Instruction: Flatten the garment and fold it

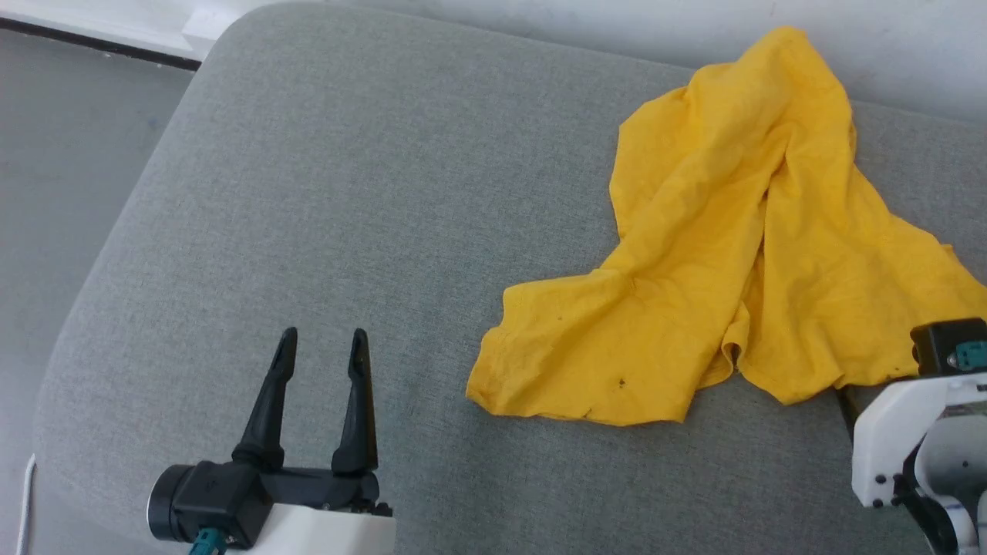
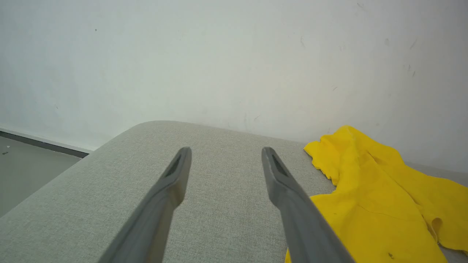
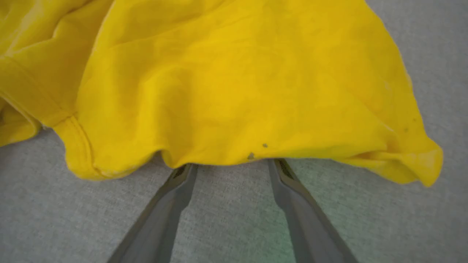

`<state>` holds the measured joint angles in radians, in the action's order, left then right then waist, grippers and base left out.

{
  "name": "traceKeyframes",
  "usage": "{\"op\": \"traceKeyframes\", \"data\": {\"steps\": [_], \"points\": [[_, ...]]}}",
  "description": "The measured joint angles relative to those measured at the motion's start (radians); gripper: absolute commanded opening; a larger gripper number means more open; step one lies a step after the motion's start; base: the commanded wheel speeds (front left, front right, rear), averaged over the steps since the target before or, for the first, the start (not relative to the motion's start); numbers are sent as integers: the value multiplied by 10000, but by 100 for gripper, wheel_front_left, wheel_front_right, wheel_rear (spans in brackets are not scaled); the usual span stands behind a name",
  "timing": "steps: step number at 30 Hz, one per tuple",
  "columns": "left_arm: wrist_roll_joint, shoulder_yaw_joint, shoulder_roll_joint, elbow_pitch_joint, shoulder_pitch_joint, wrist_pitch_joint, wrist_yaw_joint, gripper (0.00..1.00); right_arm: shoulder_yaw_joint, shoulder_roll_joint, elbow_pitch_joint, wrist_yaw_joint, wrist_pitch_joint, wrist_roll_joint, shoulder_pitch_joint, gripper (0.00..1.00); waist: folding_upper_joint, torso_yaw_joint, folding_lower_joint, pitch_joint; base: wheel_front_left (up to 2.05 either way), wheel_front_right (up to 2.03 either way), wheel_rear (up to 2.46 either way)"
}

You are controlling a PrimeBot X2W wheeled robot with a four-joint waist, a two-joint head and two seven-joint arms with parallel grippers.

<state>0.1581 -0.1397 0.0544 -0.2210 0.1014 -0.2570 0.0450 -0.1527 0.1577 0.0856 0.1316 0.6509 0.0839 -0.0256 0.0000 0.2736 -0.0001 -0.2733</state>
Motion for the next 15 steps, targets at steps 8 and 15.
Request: {"op": "traceKeyframes", "data": {"steps": [8,15], "points": [[19,-2,-2,-2,-1,0,8,100,-29,117,-757,4,-443,-267,-838,18,1,27,1,-142,0,0,0],[79,-6,-4,75,-1,0,10,100,-608,-174,-734,2,-926,-389,-870,0,0,-164,2,3,0,0,0]]}}
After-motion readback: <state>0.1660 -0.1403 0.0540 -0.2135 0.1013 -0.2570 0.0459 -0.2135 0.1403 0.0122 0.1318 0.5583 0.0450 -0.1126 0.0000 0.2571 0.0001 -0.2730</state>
